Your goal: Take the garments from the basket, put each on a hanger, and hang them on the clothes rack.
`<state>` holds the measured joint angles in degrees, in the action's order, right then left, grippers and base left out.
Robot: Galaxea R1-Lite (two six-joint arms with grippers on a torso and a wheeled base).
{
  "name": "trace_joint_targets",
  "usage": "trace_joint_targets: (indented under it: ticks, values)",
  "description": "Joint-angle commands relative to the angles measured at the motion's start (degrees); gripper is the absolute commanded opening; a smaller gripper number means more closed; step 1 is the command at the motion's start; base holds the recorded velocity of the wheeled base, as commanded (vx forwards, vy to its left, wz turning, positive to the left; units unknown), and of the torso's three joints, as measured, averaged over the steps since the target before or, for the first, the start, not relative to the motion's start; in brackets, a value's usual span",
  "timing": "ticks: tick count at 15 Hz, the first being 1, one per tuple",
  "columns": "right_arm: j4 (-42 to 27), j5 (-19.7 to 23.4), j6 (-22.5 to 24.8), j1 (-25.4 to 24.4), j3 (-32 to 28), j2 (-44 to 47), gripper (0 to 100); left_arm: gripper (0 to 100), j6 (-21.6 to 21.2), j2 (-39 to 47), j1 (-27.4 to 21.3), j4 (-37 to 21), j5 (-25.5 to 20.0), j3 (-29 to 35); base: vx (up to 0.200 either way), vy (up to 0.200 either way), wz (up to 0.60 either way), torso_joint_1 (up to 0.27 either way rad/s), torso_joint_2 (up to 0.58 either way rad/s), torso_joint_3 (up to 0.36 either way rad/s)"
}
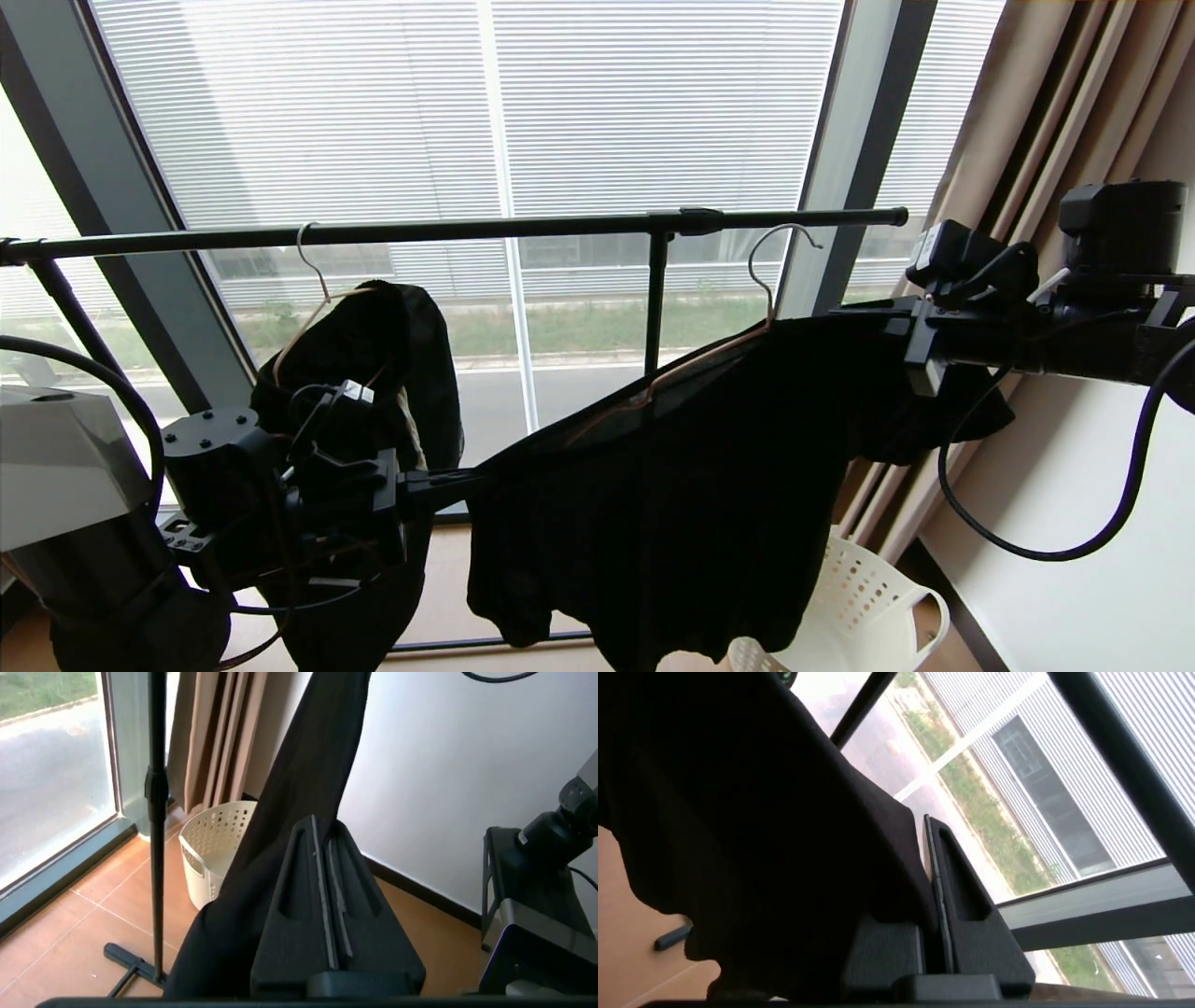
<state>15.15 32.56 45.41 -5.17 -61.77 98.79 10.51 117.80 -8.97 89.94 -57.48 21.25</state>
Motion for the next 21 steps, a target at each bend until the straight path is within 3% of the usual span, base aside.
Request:
trace_joint_targets:
  ticks: [1,4,7,9,10,12,15,16,18,19,20,21]
  values:
    - [0.84,0.05,0.03,-0.19,1.48,0.00,0,0,0.04,-0.02,0.01,0.06,0.09,0.02,0.000,0.000,0.00,0.000,0.00,0.000]
    - [0.93,0.31,-0.06,-0.81,2.71,-0.18,0,0,0.13,-0.20,-0.34,0.06,0.09,0.02,0.000,0.000,0.00,0.000,0.00,0.000]
    - [1.02,0.31,-1.38,-4.32,6.13,-0.27,0,0,4.26,-3.89,-2.10,0.06,0.26,2.66,0.000,0.000,0.00,0.000,0.00,0.000]
    - [0.84,0.31,-3.31,-5.29,6.93,-0.79,0,0,4.35,-7.58,-2.10,-5.30,0.26,5.38,0.000,0.000,0.00,0.000,0.00,0.000]
    - [1.02,0.40,-5.07,-6.08,7.72,-0.97,0,0,4.26,-12.86,-2.10,-16.73,0.35,8.55,0.000,0.000,0.00,0.000,0.00,0.000]
    - [1.11,0.57,-6.65,-6.26,8.86,-1.59,0,0,2.59,-18.39,-1.75,-30.44,0.61,13.03,0.000,0.000,0.00,0.000,0.00,0.000]
    - [1.11,0.49,-7.18,-6.17,9.74,-2.64,0,0,-2.86,-22.44,-1.57,-45.91,1.93,17.95,0.000,0.000,0.00,0.000,0.00,0.000]
    - [1.19,0.57,-7.62,-6.17,10.00,-2.82,0,0,-3.56,-22.79,-1.57,-48.55,2.81,19.01,0.000,0.000,0.00,0.000,0.00,0.000]
    - [1.99,0.57,-10.25,-6.17,10.53,-3.43,0,0,-8.84,-23.32,-2.81,-59.09,9.40,23.22,0.000,0.000,0.00,0.000,0.00,0.000]
    - [2.25,0.57,-10.52,-6.17,10.53,-3.43,0,0,-9.54,-23.49,-2.98,-60.32,10.02,23.58,0.000,0.000,0.00,0.000,0.00,0.000]
    - [4.10,1.19,-11.84,-6.26,11.41,-3.43,0,0,-12.27,-24.72,-3.42,-67.18,11.16,25.77,0.000,0.000,0.00,0.000,0.00,0.000]
    - [4.89,2.16,-12.54,-6.26,12.11,-3.52,0,0,-13.85,-25.34,-3.42,-70.34,11.60,26.74,0.000,0.000,0.00,0.000,0.00,0.000]
